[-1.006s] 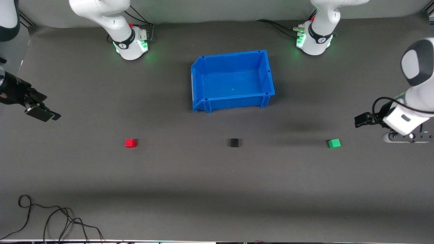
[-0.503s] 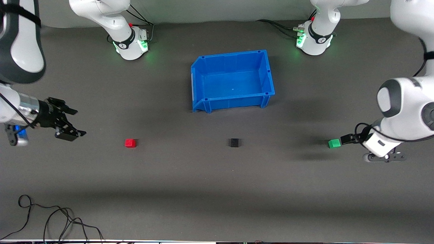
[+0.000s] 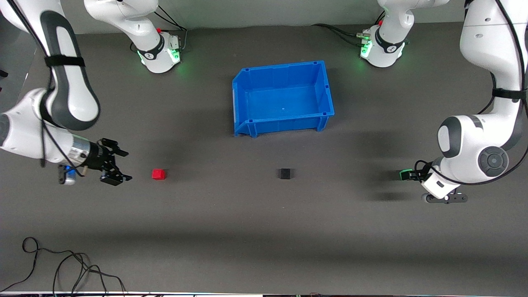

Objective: Attach green and red cubes to black cube

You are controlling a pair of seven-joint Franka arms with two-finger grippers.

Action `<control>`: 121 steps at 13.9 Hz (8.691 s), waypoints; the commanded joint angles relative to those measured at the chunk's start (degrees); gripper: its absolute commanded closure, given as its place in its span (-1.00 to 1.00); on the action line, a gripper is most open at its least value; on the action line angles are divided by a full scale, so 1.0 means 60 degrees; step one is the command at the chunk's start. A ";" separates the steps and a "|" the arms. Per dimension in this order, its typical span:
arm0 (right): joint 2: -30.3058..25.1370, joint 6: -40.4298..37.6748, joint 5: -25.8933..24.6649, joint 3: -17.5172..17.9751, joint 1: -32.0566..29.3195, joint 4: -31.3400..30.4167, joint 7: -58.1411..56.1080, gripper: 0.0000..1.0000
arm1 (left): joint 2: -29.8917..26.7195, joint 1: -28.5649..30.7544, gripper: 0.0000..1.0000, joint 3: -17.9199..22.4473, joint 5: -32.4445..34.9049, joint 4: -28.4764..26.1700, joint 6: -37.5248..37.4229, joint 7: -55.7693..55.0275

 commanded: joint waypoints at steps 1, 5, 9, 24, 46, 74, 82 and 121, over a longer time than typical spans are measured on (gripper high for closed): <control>0.0738 0.0850 0.0872 -0.0034 0.0274 -0.0084 0.0221 -1.00 | -0.0162 0.0367 -0.73 0.0020 -0.0146 -0.0948 0.1103 0.0057; 0.1661 0.1642 0.1811 0.0039 0.0348 0.0033 0.0134 -1.00 | 0.0204 0.0077 -0.68 0.0035 -0.0015 -0.0950 0.1150 0.0087; 0.2381 0.1761 0.2033 0.0039 0.0495 0.0282 0.0090 -1.00 | 0.0307 0.0046 -0.49 0.0020 -0.0015 -0.0877 0.1077 0.0102; 0.2777 0.1981 0.2003 -0.0049 0.0422 0.0165 -0.0421 -0.38 | 0.0805 0.0047 0.61 0.0006 0.0264 -0.0335 0.1487 0.0117; 0.3053 0.0955 0.1901 -0.0034 0.3289 0.3194 0.4757 0.68 | 0.0233 -0.3466 1.00 -0.0083 -0.1392 0.0647 0.0634 -1.6485; 0.6717 0.2991 0.1915 0.0039 0.6412 0.6332 0.9172 0.76 | 0.2314 -0.5183 1.00 -0.0683 -0.1392 0.1892 0.2542 -2.0127; 0.6922 0.3050 0.1915 0.0039 0.6457 0.6625 0.9157 0.68 | 0.2314 -0.5286 1.00 -0.0742 -0.1334 0.1936 0.2542 -2.0069; -0.1821 -0.5930 -0.3781 -0.0729 0.1806 0.4516 -0.4401 -1.00 | -0.3427 -0.0921 -1.00 -0.0024 0.1011 0.3650 -0.7082 -0.0886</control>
